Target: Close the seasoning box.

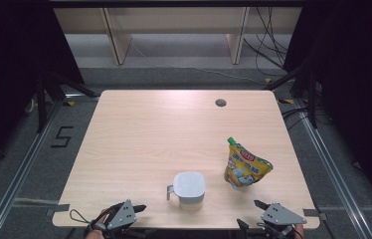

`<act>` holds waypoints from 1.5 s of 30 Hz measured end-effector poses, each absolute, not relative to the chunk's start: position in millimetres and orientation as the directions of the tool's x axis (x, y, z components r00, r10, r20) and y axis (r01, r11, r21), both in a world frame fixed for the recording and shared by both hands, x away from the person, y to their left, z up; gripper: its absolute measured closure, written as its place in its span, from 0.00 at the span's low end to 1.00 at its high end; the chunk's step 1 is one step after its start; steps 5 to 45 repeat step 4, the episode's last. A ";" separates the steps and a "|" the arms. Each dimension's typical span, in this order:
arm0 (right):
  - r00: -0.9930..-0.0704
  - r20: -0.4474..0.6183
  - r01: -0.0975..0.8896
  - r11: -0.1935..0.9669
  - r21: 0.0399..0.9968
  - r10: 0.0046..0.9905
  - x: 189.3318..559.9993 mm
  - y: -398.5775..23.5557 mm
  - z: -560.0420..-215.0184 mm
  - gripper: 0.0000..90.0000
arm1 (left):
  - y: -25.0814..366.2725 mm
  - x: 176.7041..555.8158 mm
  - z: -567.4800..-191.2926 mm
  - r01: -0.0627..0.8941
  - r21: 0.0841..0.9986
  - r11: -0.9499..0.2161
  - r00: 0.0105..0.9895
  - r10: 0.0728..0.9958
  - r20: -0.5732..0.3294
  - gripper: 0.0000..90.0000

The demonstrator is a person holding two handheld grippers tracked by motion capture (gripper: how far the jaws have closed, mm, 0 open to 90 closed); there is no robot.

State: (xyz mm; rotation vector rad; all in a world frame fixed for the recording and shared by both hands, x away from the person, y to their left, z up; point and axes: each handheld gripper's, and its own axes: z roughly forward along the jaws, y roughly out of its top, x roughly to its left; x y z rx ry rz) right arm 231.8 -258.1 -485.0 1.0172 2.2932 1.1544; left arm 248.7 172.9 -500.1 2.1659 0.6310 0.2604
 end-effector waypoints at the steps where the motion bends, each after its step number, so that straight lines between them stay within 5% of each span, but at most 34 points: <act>1: -0.663 -0.012 0.437 0.400 0.805 0.748 231.6 -258.1 -485.0 0.22 | 172.3 248.6 -500.8 0.350 0.790 -0.504 0.849 0.527 -0.040 0.27; 45: -0.661 -0.033 0.425 0.410 0.807 0.749 232.9 -259.2 -485.6 0.22 | 171.3 248.9 -501.7 0.352 0.796 -0.493 0.840 0.541 -0.037 0.27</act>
